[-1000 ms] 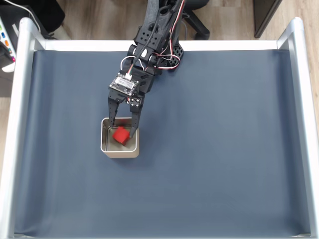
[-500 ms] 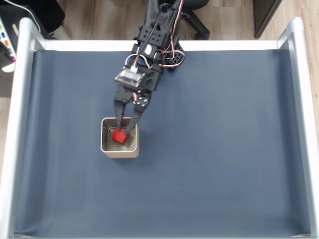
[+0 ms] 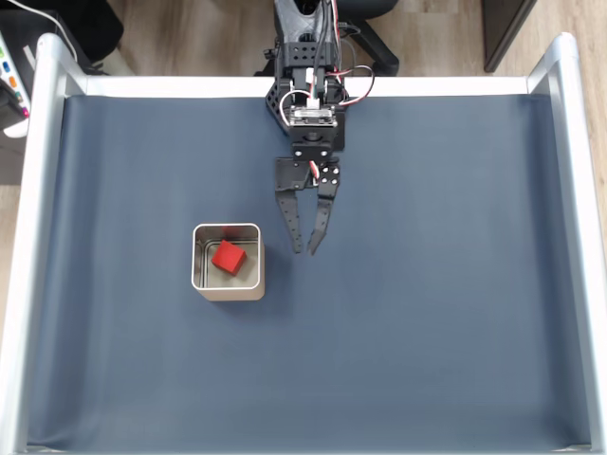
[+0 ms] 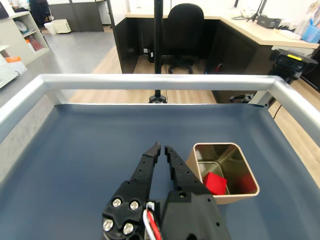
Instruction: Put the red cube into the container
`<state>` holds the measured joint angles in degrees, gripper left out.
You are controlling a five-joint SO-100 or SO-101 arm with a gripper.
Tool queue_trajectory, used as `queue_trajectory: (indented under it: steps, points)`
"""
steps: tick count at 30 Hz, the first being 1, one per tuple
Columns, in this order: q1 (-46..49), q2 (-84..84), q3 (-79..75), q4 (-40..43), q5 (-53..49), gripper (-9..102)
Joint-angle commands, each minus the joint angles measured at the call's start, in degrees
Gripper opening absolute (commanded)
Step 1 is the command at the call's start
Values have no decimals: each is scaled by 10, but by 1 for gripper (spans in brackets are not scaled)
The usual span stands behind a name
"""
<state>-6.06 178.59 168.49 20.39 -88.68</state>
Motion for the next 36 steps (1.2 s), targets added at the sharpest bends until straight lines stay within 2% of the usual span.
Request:
queue_trajectory:
  steps: [1,7,19,26,27,36]
  points:
    - [-2,45,22,12,-1,0]
    - [-2,87,88,30,5,0]
    - [-15,135,108,214,54,0]
    - [-19,136,108,340,99,0]
    - [-19,136,108,389,101,0]
    - [-17,136,108,484,46,0]
